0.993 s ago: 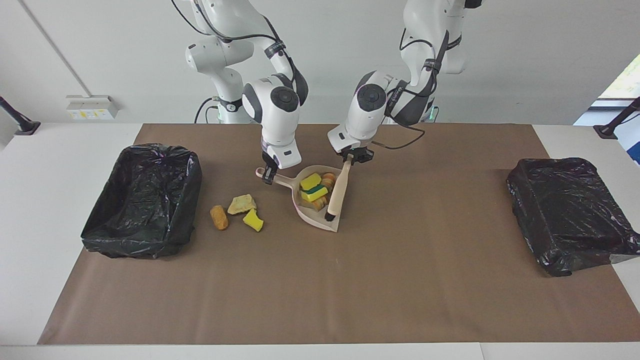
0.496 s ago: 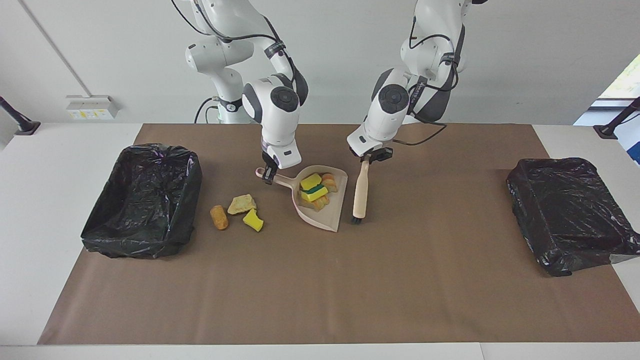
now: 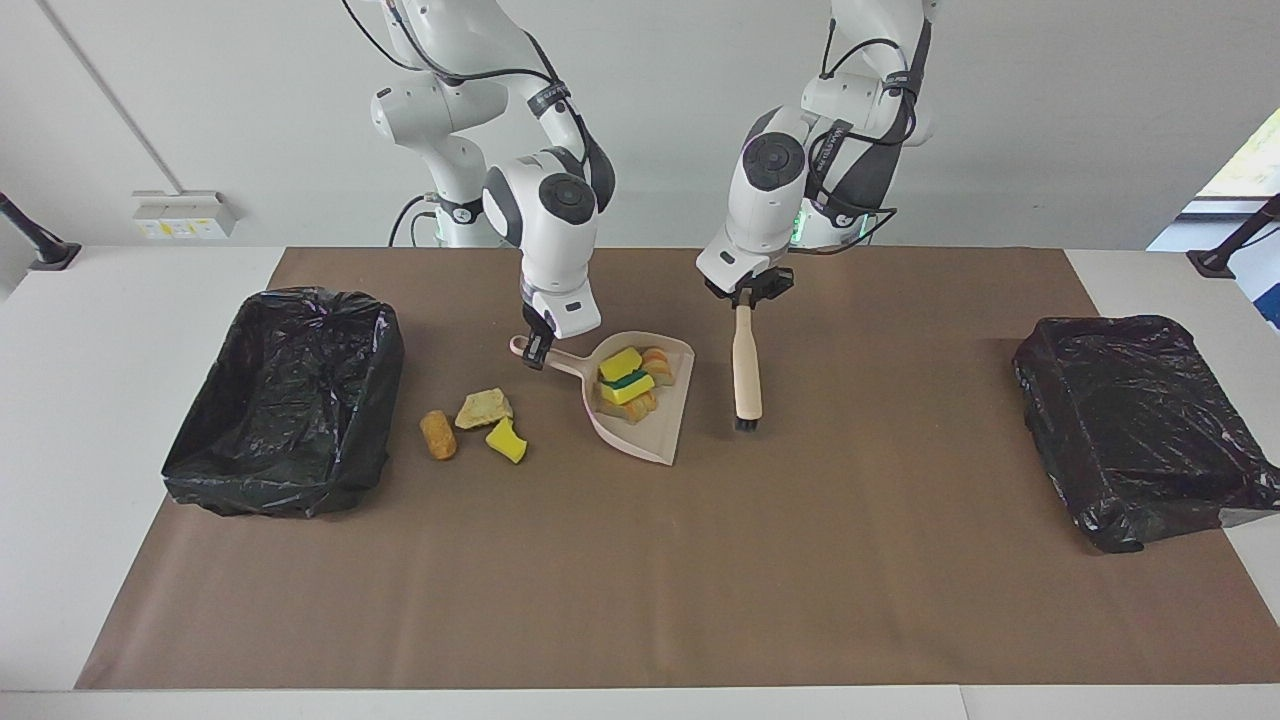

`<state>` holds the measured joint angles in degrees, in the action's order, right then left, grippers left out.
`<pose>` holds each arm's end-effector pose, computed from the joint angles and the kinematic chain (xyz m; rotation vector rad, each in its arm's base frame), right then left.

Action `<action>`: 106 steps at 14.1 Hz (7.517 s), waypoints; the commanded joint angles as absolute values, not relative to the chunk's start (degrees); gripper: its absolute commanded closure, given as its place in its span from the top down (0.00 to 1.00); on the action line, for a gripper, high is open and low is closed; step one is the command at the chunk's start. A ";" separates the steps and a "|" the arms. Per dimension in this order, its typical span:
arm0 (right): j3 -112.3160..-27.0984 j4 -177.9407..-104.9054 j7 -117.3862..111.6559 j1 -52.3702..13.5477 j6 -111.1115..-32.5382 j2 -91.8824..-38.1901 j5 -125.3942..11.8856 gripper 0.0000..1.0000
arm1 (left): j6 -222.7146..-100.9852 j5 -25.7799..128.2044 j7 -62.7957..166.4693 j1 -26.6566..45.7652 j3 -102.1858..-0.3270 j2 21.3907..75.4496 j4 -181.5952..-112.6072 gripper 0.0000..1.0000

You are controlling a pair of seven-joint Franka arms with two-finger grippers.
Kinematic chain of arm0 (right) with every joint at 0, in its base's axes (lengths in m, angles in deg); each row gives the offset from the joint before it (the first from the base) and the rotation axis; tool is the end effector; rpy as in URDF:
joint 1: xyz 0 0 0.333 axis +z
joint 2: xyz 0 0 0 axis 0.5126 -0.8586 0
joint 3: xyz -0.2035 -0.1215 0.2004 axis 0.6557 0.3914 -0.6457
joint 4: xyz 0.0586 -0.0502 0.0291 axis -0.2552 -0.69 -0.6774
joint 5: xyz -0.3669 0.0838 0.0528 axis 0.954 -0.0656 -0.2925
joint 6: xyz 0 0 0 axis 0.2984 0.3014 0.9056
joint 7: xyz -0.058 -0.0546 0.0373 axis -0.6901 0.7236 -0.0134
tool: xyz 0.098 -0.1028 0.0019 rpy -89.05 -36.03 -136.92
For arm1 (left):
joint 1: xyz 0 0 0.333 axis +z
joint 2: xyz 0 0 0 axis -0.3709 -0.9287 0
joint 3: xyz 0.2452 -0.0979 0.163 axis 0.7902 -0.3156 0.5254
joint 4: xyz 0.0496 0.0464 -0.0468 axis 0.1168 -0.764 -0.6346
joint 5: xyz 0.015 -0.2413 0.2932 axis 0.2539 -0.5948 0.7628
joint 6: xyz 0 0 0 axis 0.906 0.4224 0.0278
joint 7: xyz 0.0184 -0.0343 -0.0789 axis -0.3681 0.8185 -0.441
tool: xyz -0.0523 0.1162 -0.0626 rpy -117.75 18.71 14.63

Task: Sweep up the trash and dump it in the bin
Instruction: 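Carry the loaded dustpan to the black bag with the right gripper, then tilt the dustpan over the black bag with the right gripper, then bring the empty dustpan back to the table center with the right gripper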

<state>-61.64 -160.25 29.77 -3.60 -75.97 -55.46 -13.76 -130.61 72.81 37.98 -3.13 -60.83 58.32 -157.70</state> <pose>0.4803 0.2200 0.3206 2.3699 1.7916 -0.2032 0.3924 -0.3100 0.3730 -3.0446 0.1795 0.3329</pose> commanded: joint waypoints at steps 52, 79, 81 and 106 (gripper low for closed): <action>-54.24 -146.83 75.54 -43.06 -72.88 -50.49 21.91 0.00 | -120.16 74.77 52.32 8.74 -60.36 65.34 -142.87 1.00; -59.34 -140.06 6.07 -22.16 -44.75 -44.15 -12.35 0.00 | -100.37 74.33 68.51 16.76 -48.32 61.55 -121.83 1.00; -59.34 -139.98 -6.41 -16.36 -45.54 -46.96 -16.21 0.00 | -100.63 74.41 68.51 16.85 -47.61 62.08 -122.45 1.00; -60.05 -130.40 -43.21 9.59 -70.87 -76.16 -35.48 1.00 | -101.07 76.44 68.07 16.58 -47.70 61.29 -121.75 1.00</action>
<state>-60.05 -129.91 -44.52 9.49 -72.20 -77.61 -36.15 -101.32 75.75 67.91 16.77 -47.90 60.64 -121.41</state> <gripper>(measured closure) 0.313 0.000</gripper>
